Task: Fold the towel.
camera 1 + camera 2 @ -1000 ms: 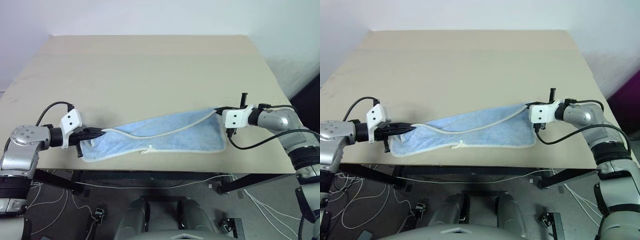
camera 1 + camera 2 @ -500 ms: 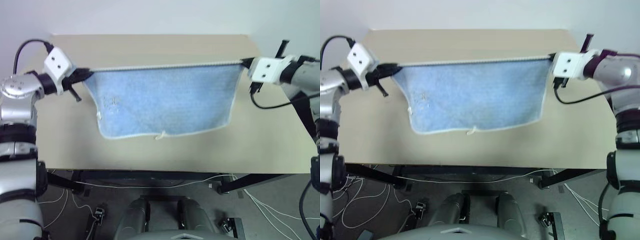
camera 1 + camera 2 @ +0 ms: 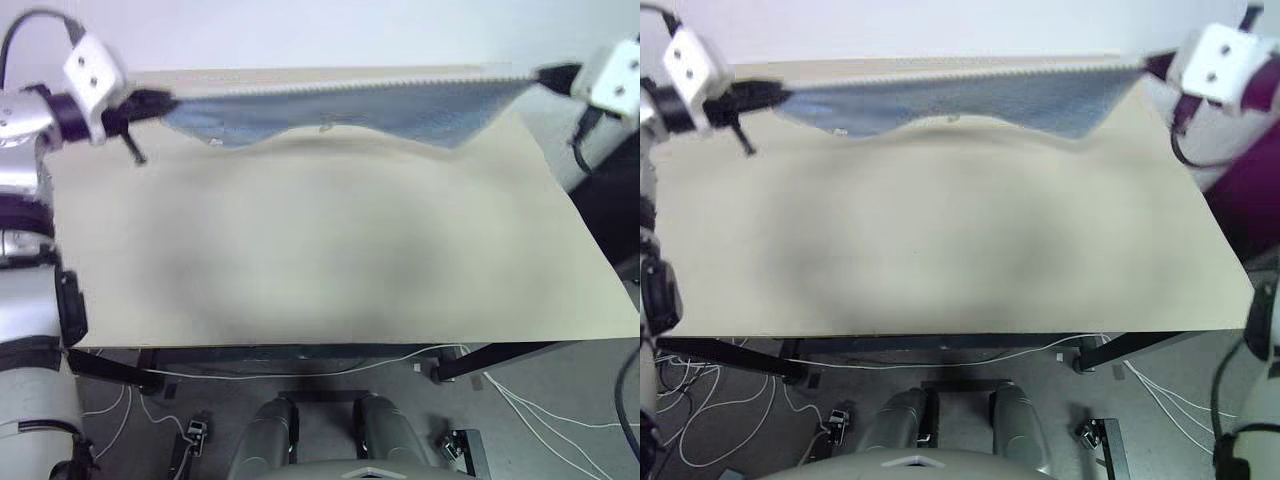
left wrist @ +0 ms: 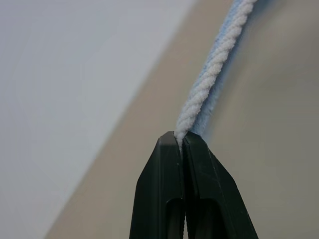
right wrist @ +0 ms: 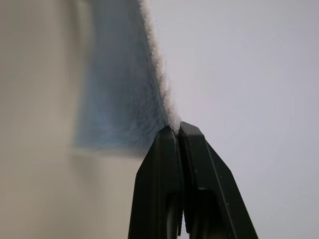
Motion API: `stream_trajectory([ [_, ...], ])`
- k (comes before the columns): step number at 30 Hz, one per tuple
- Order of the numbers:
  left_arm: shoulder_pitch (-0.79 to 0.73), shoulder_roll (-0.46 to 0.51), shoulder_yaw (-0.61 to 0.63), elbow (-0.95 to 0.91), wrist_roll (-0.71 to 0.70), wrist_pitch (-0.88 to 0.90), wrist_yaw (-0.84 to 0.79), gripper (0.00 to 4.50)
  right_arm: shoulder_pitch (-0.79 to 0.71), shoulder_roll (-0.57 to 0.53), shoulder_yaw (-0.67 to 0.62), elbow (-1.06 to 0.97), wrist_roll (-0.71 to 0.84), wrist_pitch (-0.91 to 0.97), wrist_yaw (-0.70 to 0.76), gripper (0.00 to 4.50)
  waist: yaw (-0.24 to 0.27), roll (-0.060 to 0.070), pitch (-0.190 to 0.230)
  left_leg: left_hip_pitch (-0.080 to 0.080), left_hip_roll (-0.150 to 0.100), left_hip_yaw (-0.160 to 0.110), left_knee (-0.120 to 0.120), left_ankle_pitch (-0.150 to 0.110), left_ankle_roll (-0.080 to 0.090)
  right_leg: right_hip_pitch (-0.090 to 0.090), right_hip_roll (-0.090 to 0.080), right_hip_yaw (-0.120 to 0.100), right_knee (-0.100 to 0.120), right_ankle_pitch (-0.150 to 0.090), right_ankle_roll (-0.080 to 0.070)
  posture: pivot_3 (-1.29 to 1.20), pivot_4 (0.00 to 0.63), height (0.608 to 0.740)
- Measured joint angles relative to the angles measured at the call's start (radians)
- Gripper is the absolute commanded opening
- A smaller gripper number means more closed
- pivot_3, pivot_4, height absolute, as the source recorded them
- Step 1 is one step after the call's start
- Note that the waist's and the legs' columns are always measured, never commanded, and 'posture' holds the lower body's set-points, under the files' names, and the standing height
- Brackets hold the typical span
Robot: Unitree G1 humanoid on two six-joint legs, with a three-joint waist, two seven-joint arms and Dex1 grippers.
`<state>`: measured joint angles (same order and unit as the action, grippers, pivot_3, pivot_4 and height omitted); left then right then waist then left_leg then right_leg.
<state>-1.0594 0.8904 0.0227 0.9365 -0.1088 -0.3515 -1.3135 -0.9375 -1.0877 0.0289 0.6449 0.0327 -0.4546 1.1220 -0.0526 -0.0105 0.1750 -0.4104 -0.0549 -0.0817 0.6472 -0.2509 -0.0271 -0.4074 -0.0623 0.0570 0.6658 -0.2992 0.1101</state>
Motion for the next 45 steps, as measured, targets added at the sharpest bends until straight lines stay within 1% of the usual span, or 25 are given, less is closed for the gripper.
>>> stream_trajectory([
  [2, 0.161, 0.016, 0.001, -0.101, -0.042, 0.038, -0.080, 0.00, 0.219, -0.010, -0.031, -0.149, 0.086, 0.088, 0.060, 0.03, 0.000, 0.000, 0.000, -0.001, 0.000, 0.000, 0.001, 0.000, 0.000, -0.001, -0.001, 0.001, 0.001, 0.000, 0.000, 0.00, 0.150, 0.740],
  [4, 0.328, 0.037, 0.002, -0.204, -0.079, 0.089, -0.123, 0.00, 0.447, -0.013, -0.067, -0.302, 0.161, 0.183, 0.088, 0.03, 0.005, 0.001, 0.001, -0.002, 0.000, 0.000, 0.002, 0.000, 0.000, -0.002, -0.001, 0.001, 0.001, 0.000, 0.000, 0.00, 0.150, 0.740],
  [6, 0.453, 0.070, 0.004, -0.297, -0.098, 0.131, -0.133, 0.00, 0.641, -0.016, -0.126, -0.459, 0.220, 0.279, 0.100, 0.03, 0.010, 0.001, 0.001, -0.002, 0.000, 0.000, 0.003, 0.000, 0.000, -0.003, -0.002, 0.002, 0.002, 0.000, 0.000, 0.00, 0.150, 0.740],
  [8, 0.548, 0.115, 0.013, -0.369, -0.117, 0.169, -0.142, 0.00, 0.794, -0.020, -0.174, -0.602, 0.270, 0.362, 0.113, 0.03, 0.012, 0.001, 0.001, -0.002, 0.000, 0.000, 0.003, 0.000, 0.000, -0.002, -0.002, 0.002, 0.001, 0.000, 0.000, 0.00, 0.150, 0.740],
  [9, 0.587, 0.130, 0.030, -0.411, -0.132, 0.190, -0.145, 0.00, 0.855, -0.026, -0.202, -0.661, 0.291, 0.404, 0.116, 0.03, 0.013, 0.001, 0.001, -0.001, 0.000, 0.000, 0.003, 0.000, 0.001, 0.000, -0.002, 0.002, 0.001, 0.000, 0.000, 0.00, 0.150, 0.740],
  [12, 0.664, 0.165, 0.072, -0.500, -0.174, 0.252, -0.147, 0.00, 0.969, -0.039, -0.272, -0.781, 0.337, 0.508, 0.123, 0.03, 0.019, 0.001, 0.001, 0.003, 0.000, -0.001, 0.003, -0.001, 0.001, 0.004, -0.003, 0.001, 0.000, 0.000, 0.000, 0.00, 0.150, 0.740],
  [15, 0.694, 0.176, 0.084, -0.540, -0.190, 0.290, -0.146, 0.00, 1.014, -0.041, -0.306, -0.837, 0.358, 0.577, 0.133, 0.03, 0.024, 0.001, 0.001, 0.003, 0.000, 0.000, 0.003, -0.001, 0.001, 0.004, -0.003, 0.001, -0.001, 0.000, 0.000, 0.00, 0.150, 0.740],
  [18, 0.703, 0.176, 0.084, -0.562, -0.201, 0.319, -0.143, 0.00, 1.007, -0.046, -0.315, -0.844, 0.366, 0.619, 0.138, 0.03, 0.030, 0.001, 0.001, 0.003, 0.000, 0.000, 0.003, -0.001, 0.001, 0.004, -0.003, 0.001, -0.001, 0.000, 0.000, 0.00, 0.150, 0.740],
  [20, 0.700, 0.175, 0.084, -0.562, -0.199, 0.325, -0.136, 0.00, 0.966, -0.046, -0.305, -0.834, 0.362, 0.628, 0.134, 0.03, 0.032, 0.001, 0.001, 0.003, 0.000, 0.000, 0.003, -0.001, 0.001, 0.004, -0.003, 0.001, -0.001, 0.000, 0.000, 0.00, 0.150, 0.740],
  [22, 0.681, 0.169, 0.079, -0.556, -0.189, 0.324, -0.120, 0.00, 0.901, -0.045, -0.296, -0.820, 0.353, 0.629, 0.121, 0.03, 0.034, 0.001, 0.001, 0.003, 0.000, 0.000, 0.003, -0.001, 0.001, 0.004, -0.003, 0.001, -0.001, 0.000, 0.000, 0.00, 0.150, 0.740],
  [25, 0.556, 0.135, 0.031, -0.454, -0.120, 0.300, -0.073, 0.00, 0.739, -0.034, -0.208, -0.741, 0.310, 0.611, 0.112, 0.03, 0.037, 0.001, 0.001, 0.003, 0.000, 0.000, 0.003, -0.001, 0.001, 0.005, -0.002, 0.000, -0.001, 0.000, 0.000, 0.00, 0.150, 0.740],
  [28, 0.424, 0.084, -0.020, -0.317, -0.039, 0.254, -0.011, 0.00, 0.572, 0.004, -0.113, -0.619, 0.245, 0.574, 0.108, 0.03, 0.038, 0.000, 0.001, 0.002, -0.001, 0.000, 0.003, -0.001, 0.001, 0.004, -0.002, -0.001, -0.001, 0.000, 0.000, 0.00, 0.150, 0.740],
  [29, 0.368, 0.055, -0.046, -0.251, 0.004, 0.216, 0.028, 0.00, 0.497, 0.035, -0.070, -0.546, 0.208, 0.551, 0.104, 0.03, 0.037, 0.000, 0.001, 0.001, -0.001, 0.000, 0.003, -0.001, 0.001, 0.003, -0.002, -0.001, -0.001, 0.000, 0.000, 0.00, 0.150, 0.740],
  [30, 0.354, 0.042, -0.053, -0.240, 0.018, 0.204, 0.040, 0.00, 0.479, 0.044, -0.058, -0.526, 0.195, 0.545, 0.101, 0.03, 0.037, 0.000, 0.001, 0.001, -0.001, 0.000, 0.003, -0.001, 0.001, 0.002, -0.002, -0.001, -0.001, 0.000, 0.000, 0.00, 0.150, 0.740],
  [33, 0.231, -0.036, -0.099, -0.074, 0.103, 0.119, 0.128, 0.00, 0.334, 0.107, 0.048, -0.318, 0.080, 0.461, 0.087, 0.03, 0.037, 0.000, 0.001, 0.000, -0.001, 0.000, 0.004, -0.001, 0.001, 0.000, -0.001, -0.001, 0.000, 0.000, 0.000, 0.00, 0.150, 0.740],
  [36, 0.164, -0.068, -0.126, 0.023, 0.149, 0.060, 0.178, 0.00, 0.267, 0.142, 0.092, -0.181, 0.014, 0.392, 0.077, 0.03, 0.035, 0.000, 0.001, -0.001, -0.001, 0.001, 0.003, -0.001, 0.001, -0.001, -0.001, -0.001, 0.000, 0.000, 0.000, 0.00, 0.150, 0.740],
  [38, 0.112, -0.101, -0.149, 0.098, 0.198, 0.020, 0.240, 0.00, 0.215, 0.174, 0.118, -0.069, -0.031, 0.335, 0.055, 0.03, 0.035, 0.000, 0.001, -0.001, -0.001, 0.001, 0.004, -0.001, 0.001, -0.001, -0.001, -0.001, 0.000, 0.000, 0.000, 0.00, 0.150, 0.740],
  [42, 0.069, -0.146, -0.177, 0.191, 0.258, -0.025, 0.317, 0.00, 0.154, 0.214, 0.137, 0.087, -0.086, 0.252, 0.012, 0.03, 0.032, 0.000, 0.001, -0.001, -0.002, 0.001, 0.003, -0.001, 0.001, -0.001, -0.001, 0.000, 0.001, 0.000, 0.000, 0.00, 0.150, 0.740],
  [45, 0.053, -0.164, -0.198, 0.238, 0.289, -0.038, 0.353, 0.00, 0.135, 0.232, 0.140, 0.157, -0.108, 0.205, -0.008, 0.03, 0.032, 0.000, 0.001, -0.001, -0.001, 0.001, 0.003, -0.001, 0.001, -0.001, -0.001, 0.000, 0.001, 0.000, 0.000, 0.00, 0.150, 0.740],
])
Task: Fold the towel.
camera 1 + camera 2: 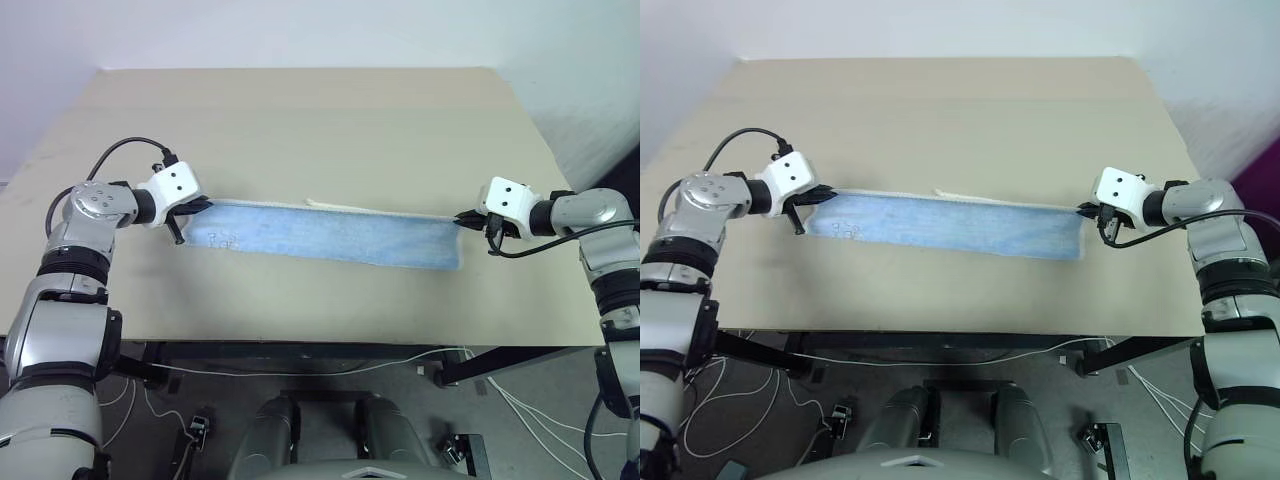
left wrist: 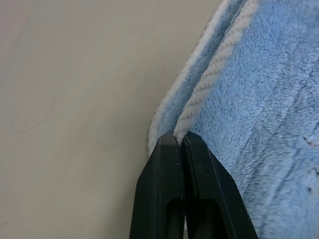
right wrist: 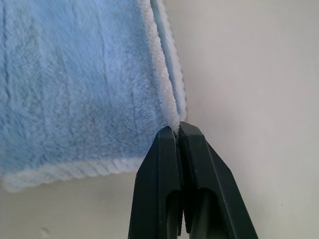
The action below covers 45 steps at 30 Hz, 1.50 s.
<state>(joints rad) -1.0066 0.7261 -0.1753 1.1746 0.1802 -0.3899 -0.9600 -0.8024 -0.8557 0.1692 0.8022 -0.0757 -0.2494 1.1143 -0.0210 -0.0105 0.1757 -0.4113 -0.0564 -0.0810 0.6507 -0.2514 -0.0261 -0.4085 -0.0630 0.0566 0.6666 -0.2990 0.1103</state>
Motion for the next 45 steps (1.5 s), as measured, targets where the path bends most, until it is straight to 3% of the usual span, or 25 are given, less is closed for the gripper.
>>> stream_trajectory([
  [9, -0.026, -0.029, -0.008, 0.061, 0.052, -0.011, 0.079, 0.00, -0.011, 0.025, -0.002, 0.077, -0.018, -0.075, -0.054, 0.03, 0.001, 0.000, 0.000, 0.000, 0.000, 0.000, 0.000, 0.000, 0.000, 0.000, 0.000, 0.000, 0.000, 0.000, 0.000, 0.00, 0.150, 0.740],
  [10, -0.026, -0.031, -0.008, 0.064, 0.052, -0.010, 0.081, 0.23, -0.013, 0.026, -0.003, 0.083, -0.018, -0.078, -0.058, 0.01, 0.000, 0.000, 0.000, 0.000, 0.000, 0.000, 0.000, 0.000, 0.000, 0.000, 0.000, 0.000, 0.000, 0.000, 0.000, 0.00, 0.150, 0.740],
  [14, -0.028, -0.031, -0.002, 0.080, 0.051, 0.014, 0.088, 1.25, -0.020, 0.030, -0.010, 0.099, -0.017, -0.063, -0.054, 0.96, 0.000, 0.000, 0.000, 0.000, 0.000, 0.000, 0.000, 0.000, 0.000, 0.000, 0.000, 0.000, 0.000, 0.000, 0.000, 0.00, 0.150, 0.740],
  [24, -0.028, -0.016, 0.014, 0.082, 0.050, 0.030, 0.163, 4.50, -0.019, 0.012, -0.062, 0.074, -0.015, -0.056, -0.093, 4.34, 0.000, 0.000, 0.000, 0.000, 0.000, 0.000, 0.000, 0.000, 0.000, -0.001, 0.000, 0.000, 0.000, 0.000, 0.000, 0.00, 0.150, 0.740],
  [28, -0.025, 0.006, 0.076, 0.070, 0.004, 0.037, 0.164, 4.50, 0.082, -0.037, -0.179, -0.140, 0.064, 0.020, -0.133, 4.49, 0.003, -0.001, 0.000, -0.001, 0.000, -0.001, 0.000, 0.000, 0.000, 0.000, 0.000, 0.000, 0.000, 0.000, 0.000, 0.00, 0.150, 0.740],
  [33, 0.020, 0.072, 0.173, 0.030, -0.064, 0.062, 0.185, 4.50, 0.398, -0.005, -0.381, -0.584, 0.290, 0.424, -0.216, 4.49, 0.006, -0.001, -0.001, -0.001, 0.000, -0.002, 0.001, 0.000, 0.000, 0.000, -0.001, 0.000, 0.001, 0.000, 0.000, 0.00, 0.150, 0.740],
  [38, 0.132, 0.077, 0.234, -0.076, -0.135, 0.073, 0.155, 4.50, 0.660, 0.147, -0.574, -0.999, 0.606, 0.935, -0.397, 4.49, 0.008, -0.001, -0.001, -0.001, 0.000, -0.002, 0.000, 0.000, 0.000, 0.000, -0.001, 0.000, 0.001, 0.000, 0.000, 0.00, 0.150, 0.740],
  [45, 0.301, 0.044, 0.273, -0.354, -0.304, 0.169, -0.083, 4.50, 0.720, 0.393, -0.819, -1.162, 1.138, 1.411, -0.797, 4.49, 0.007, -0.002, -0.002, 0.000, 0.001, -0.002, -0.001, 0.000, 0.000, 0.001, -0.003, 0.001, 0.000, 0.000, 0.000, 0.00, 0.150, 0.740],
])
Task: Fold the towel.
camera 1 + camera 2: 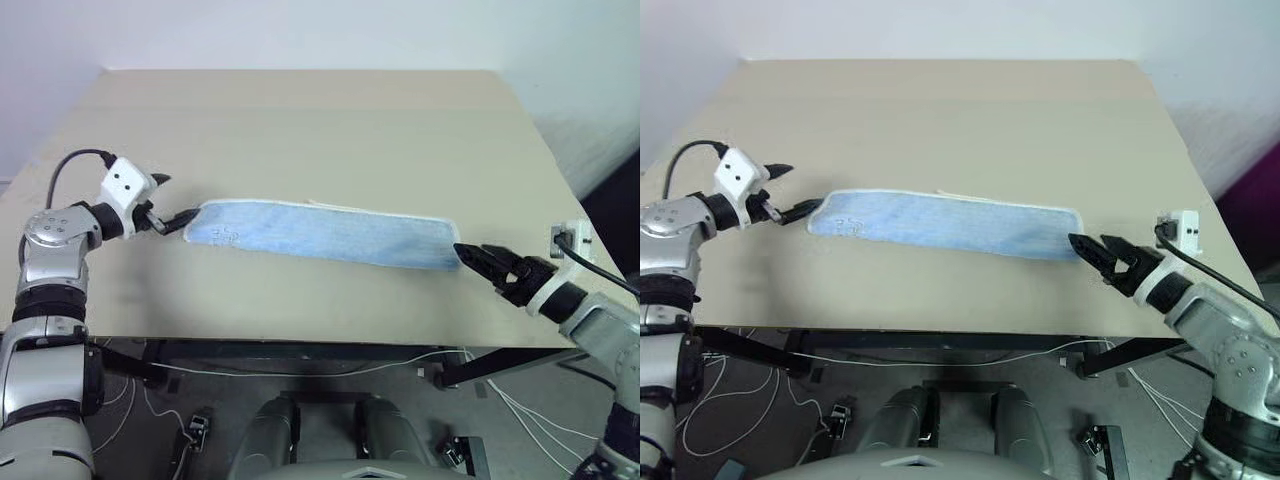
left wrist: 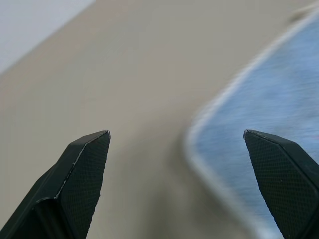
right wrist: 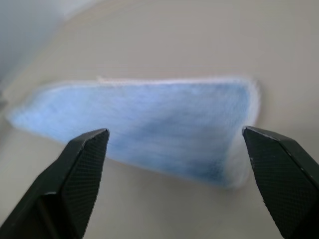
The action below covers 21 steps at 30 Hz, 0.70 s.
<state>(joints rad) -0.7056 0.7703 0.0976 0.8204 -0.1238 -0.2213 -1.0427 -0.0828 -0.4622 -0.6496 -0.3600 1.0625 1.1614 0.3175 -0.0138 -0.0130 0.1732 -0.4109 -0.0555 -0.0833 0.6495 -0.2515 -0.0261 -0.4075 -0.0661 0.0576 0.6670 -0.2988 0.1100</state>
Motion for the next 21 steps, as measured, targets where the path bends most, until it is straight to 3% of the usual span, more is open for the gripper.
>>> stream_trajectory([
  [5, 0.091, -0.008, -0.001, -0.148, -0.068, 0.081, -0.097, 4.50, 0.143, 0.062, -0.022, 0.002, 0.375, 0.058, -0.305, 4.49, -0.001, 0.000, 0.000, 0.001, 0.000, 0.001, 0.000, 0.000, 0.000, 0.001, 0.000, 0.001, 0.000, 0.000, 0.000, 0.00, 0.150, 0.740],
  [11, 0.155, -0.048, -0.008, -0.336, -0.126, 0.176, -0.146, 4.50, 0.144, 0.106, 0.089, 0.035, 0.615, -0.093, -0.609, 4.49, -0.007, 0.000, -0.001, 0.002, 0.001, 0.001, -0.001, 0.000, 0.000, 0.002, 0.000, 0.001, 0.000, 0.000, 0.000, 0.00, 0.150, 0.740],
  [21, 0.257, -0.077, -0.046, -0.531, -0.165, 0.303, -0.174, 4.50, -0.005, 0.141, 0.211, 0.148, 0.647, -0.311, -0.796, 4.49, -0.010, -0.003, -0.003, 0.003, 0.001, 0.002, 0.000, 0.000, 0.000, 0.002, 0.002, 0.001, 0.000, 0.000, 0.000, 0.00, 0.150, 0.740],
])
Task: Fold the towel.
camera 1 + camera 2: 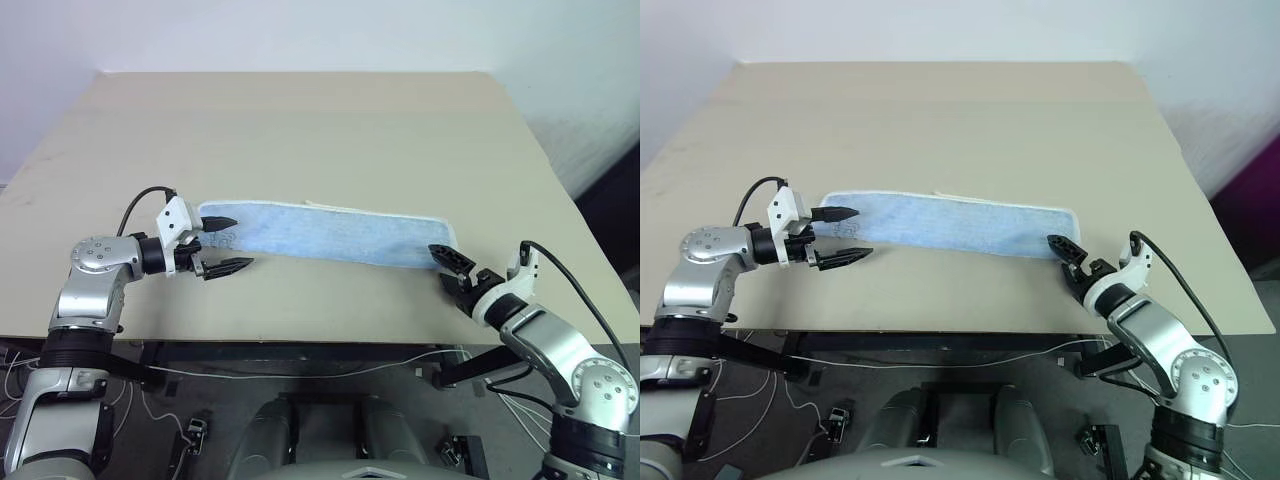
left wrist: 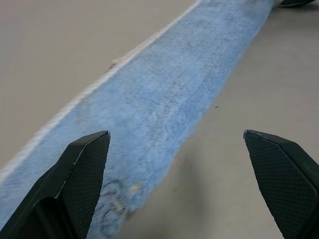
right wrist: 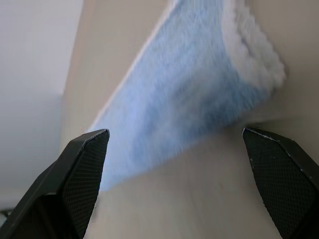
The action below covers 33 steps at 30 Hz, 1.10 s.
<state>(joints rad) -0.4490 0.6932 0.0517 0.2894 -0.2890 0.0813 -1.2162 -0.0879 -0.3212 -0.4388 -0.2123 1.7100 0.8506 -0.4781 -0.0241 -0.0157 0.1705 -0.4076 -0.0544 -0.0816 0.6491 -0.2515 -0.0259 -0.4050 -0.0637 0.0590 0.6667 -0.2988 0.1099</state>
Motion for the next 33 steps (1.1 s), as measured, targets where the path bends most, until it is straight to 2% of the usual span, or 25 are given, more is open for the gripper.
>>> stream_trajectory([
  [5, 0.018, -0.010, -0.003, -0.046, -0.006, 0.021, 0.008, 4.50, -0.060, 0.036, 0.025, 0.033, -0.061, -0.080, -0.027, 4.49, 0.002, 0.000, -0.001, 0.001, 0.000, 0.000, 0.000, 0.000, 0.000, 0.001, 0.000, 0.000, 0.000, 0.000, 0.000, 0.00, 0.150, 0.740],
  [8, 0.030, -0.009, -0.003, -0.057, -0.006, 0.023, 0.016, 4.50, -0.072, 0.054, 0.028, 0.046, -0.078, -0.109, -0.034, 3.91, 0.002, -0.001, -0.001, 0.001, 0.000, 0.000, 0.000, 0.000, 0.000, 0.001, 0.000, 0.000, 0.000, 0.000, 0.000, 0.00, 0.150, 0.740],
  [19, 0.052, -0.008, -0.003, -0.075, -0.005, 0.026, 0.033, 4.50, -0.079, 0.076, 0.022, 0.076, -0.115, -0.194, -0.065, 0.10, 0.007, -0.001, -0.001, 0.001, 0.000, 0.000, 0.000, 0.000, 0.000, 0.001, 0.000, 0.000, 0.000, 0.000, 0.000, 0.00, 0.150, 0.740],
  [27, 0.050, -0.019, -0.019, -0.074, -0.003, 0.024, 0.042, 4.50, -0.050, 0.054, -0.025, 0.062, -0.115, -0.238, -0.060, 0.04, 0.016, -0.002, -0.002, 0.000, -0.001, -0.001, 0.000, 0.000, 0.000, 0.002, -0.001, -0.001, -0.002, 0.000, 0.000, 0.00, 0.150, 0.740],
  [33, 0.050, -0.024, -0.036, -0.073, 0.004, 0.018, 0.042, 4.50, -0.021, -0.112, -0.124, 0.089, -0.129, -0.225, 0.003, 0.04, 0.006, 0.000, -0.001, 0.000, -0.001, 0.000, -0.001, 0.000, 0.000, 0.001, 0.000, -0.001, -0.002, 0.000, 0.000, 0.00, 0.150, 0.740],
])
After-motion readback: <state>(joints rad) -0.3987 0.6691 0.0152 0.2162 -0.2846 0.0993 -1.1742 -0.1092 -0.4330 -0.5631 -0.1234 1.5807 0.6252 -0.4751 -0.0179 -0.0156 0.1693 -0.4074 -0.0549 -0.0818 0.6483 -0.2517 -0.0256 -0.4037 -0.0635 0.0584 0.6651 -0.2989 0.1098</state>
